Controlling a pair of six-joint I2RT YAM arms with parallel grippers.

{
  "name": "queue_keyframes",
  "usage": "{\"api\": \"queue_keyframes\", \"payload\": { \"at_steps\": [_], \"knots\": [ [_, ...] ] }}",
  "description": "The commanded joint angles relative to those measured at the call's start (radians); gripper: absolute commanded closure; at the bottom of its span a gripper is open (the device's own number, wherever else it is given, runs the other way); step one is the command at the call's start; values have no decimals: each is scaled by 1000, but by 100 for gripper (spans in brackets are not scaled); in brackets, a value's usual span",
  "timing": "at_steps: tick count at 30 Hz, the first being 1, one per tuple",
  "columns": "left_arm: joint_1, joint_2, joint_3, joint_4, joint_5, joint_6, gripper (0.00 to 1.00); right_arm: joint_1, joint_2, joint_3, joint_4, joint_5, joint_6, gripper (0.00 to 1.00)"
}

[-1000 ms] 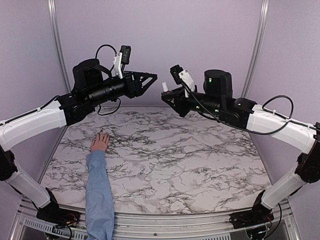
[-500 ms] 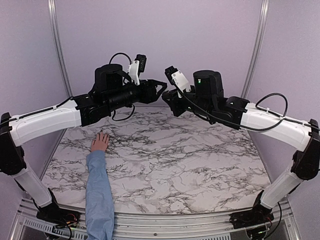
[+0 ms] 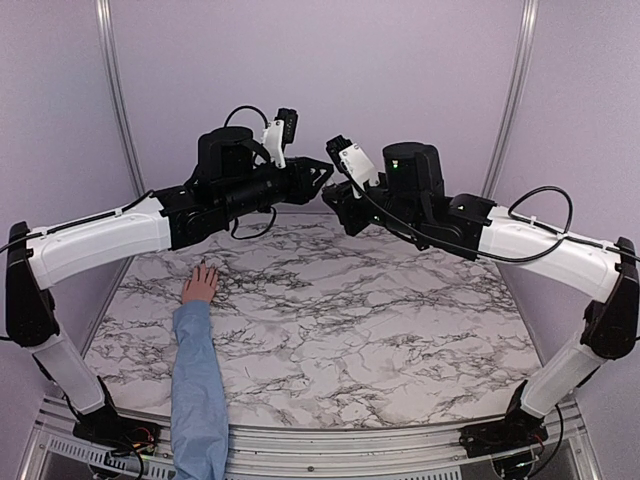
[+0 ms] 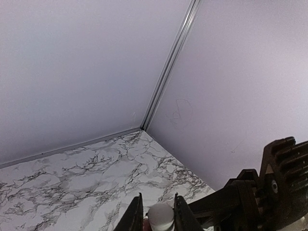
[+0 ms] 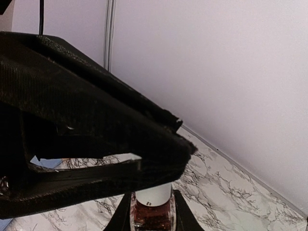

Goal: Paint the nails
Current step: Screw the nail polish bottle.

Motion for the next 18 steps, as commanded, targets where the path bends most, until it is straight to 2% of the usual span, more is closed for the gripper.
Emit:
{"api": "queue_keyframes", "payload": {
  "at_steps": [1, 4, 7, 12, 18],
  "knots": [
    [-1, 8, 31, 1, 34, -3, 83, 8, -14, 59, 9, 4, -14, 100],
    [3, -1, 24, 2, 59, -1, 95, 8, -22, 58, 21, -35, -16, 100],
    [18, -22, 4, 4, 120, 9, 100, 6, -37, 64, 35, -95, -13, 100],
    [52, -56, -49, 61, 372, 67, 100, -11, -58, 77, 58, -275, -9, 100],
    [67, -76, -66, 74, 575, 133, 100, -50, -70, 73, 98, -623, 3, 100]
  ]
}}
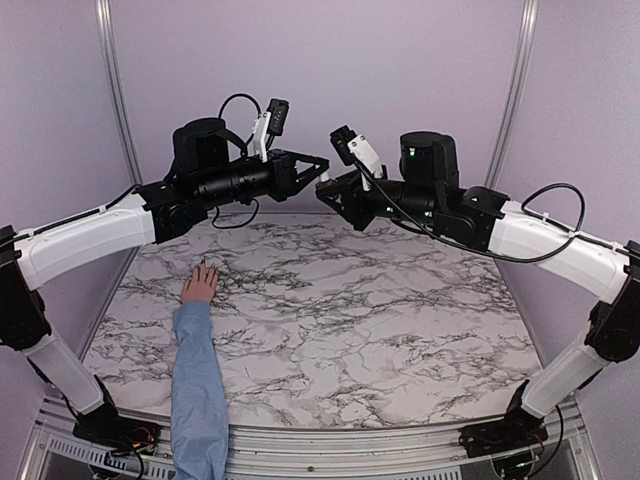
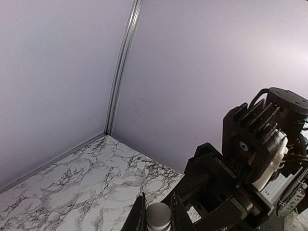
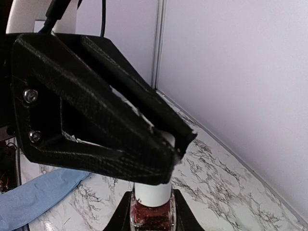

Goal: Paint the nails
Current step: Screw the nail polish bottle.

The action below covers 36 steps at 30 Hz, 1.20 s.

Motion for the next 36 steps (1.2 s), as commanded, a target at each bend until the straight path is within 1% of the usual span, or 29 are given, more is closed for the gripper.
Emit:
{"api": "queue_keyframes", "payload": {
  "at_steps": [1, 3, 5, 11, 16, 17, 23, 26, 31, 36],
  "knots": [
    [-8, -20, -23, 23, 271, 76, 100, -9, -39, 60, 108, -376, 0, 100],
    [-5, -20, -19, 23, 325, 91, 100, -15, -40, 64, 123, -467, 6, 100],
    [-1, -17, -15, 23, 386, 103, 100, -18, -38, 72, 129, -506, 11, 100],
    [15, -16, -6, 23, 504, 121, 100, -25, -38, 89, 135, -620, 12, 100],
    [26, -7, 8, 23, 610, 134, 100, -39, -19, 118, 135, -765, 41, 100],
    [27, -3, 9, 23, 631, 134, 100, -41, -13, 127, 157, -788, 51, 100],
    [30, 13, 21, 23, 749, 130, 100, -47, 0, 141, 207, -889, 96, 100],
    [31, 23, 31, 23, 804, 115, 100, -47, 1, 141, 237, -924, 143, 100],
    [34, 40, 46, 23, 842, 63, 100, -46, 5, 145, 258, -956, 176, 100],
    [44, 24, 32, 24, 791, 56, 100, -46, 5, 143, 242, -958, 172, 100]
  ]
}}
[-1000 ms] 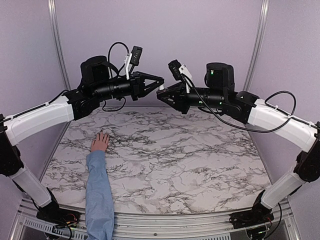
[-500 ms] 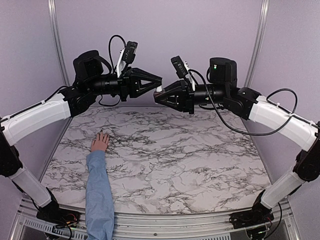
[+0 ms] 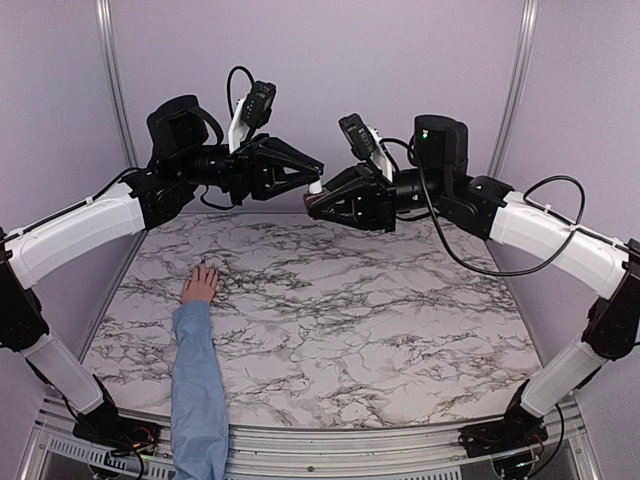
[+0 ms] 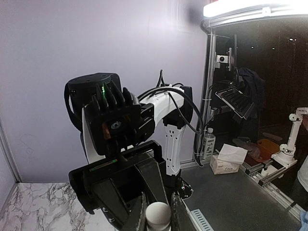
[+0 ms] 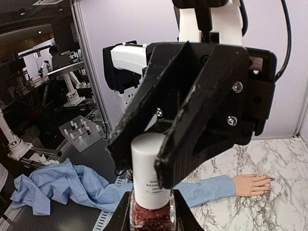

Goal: Paint the nails
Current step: Screw the nail polish bottle.

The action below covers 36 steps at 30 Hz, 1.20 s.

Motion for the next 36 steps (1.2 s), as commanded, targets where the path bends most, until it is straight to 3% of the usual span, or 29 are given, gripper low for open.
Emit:
{"api": "queue_keyframes", "payload": {
  "at_steps": [1, 3, 5, 11, 14, 23, 28, 36],
  "knots": [
    [-8, 41, -32, -87, -25, -28, 100, 21, -12, 83, 148, -12, 9, 100],
    [6, 26, -42, -87, -88, -32, 98, 21, -14, 82, 134, -3, -3, 100],
    [19, 4, -57, -87, -153, -31, 86, 20, -17, 78, 122, 8, -9, 100],
    [61, -66, -89, -95, -395, -39, 62, 15, -44, 32, 79, 75, -54, 100],
    [71, -94, -97, -108, -487, -29, 54, 11, -55, 5, 44, 151, -94, 100],
    [81, -116, -57, -318, -706, 25, 51, 10, -92, -65, -1, 481, -156, 100],
    [78, -131, -62, -322, -785, -10, 51, 9, -82, -64, -13, 746, -138, 100],
    [22, -105, -43, -316, -876, -15, 49, 53, -28, -5, -81, 1008, -165, 100]
  ]
}}
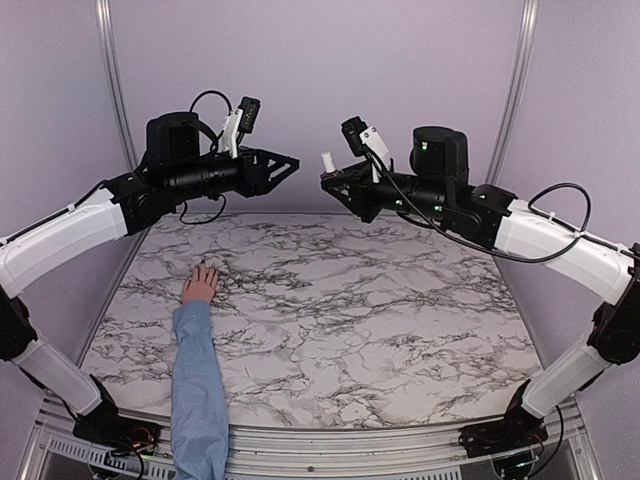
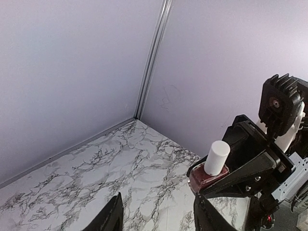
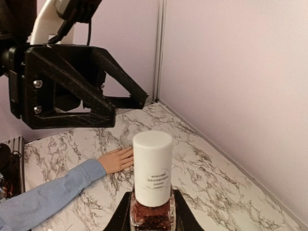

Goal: Paint the nails
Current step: Screw the nail polish bottle.

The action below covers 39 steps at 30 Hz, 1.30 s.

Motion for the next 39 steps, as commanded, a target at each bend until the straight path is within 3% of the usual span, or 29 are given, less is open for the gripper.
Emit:
{"api": "queue_keyframes", "payload": {
  "at_steps": [1, 10, 19, 23, 31, 39],
  "knots": [
    [-39, 0, 52, -10, -93, -11, 49, 46, 26, 80, -56, 217, -30, 100],
    [-109, 78, 88, 56, -159, -53, 48, 106, 90, 142, -96, 409, -53, 100],
    [-112, 123, 110, 78, -216, -116, 53, 122, 96, 146, -98, 432, -45, 100],
    [-112, 138, 110, 90, -197, -133, 62, 126, 101, 153, -103, 428, -48, 100],
    [-112, 125, 80, 127, -166, -127, 94, 127, 98, 161, -103, 387, -60, 100],
    [-111, 98, 30, 141, -58, -86, 100, 113, 79, 164, -78, 242, -65, 100]
  ]
}}
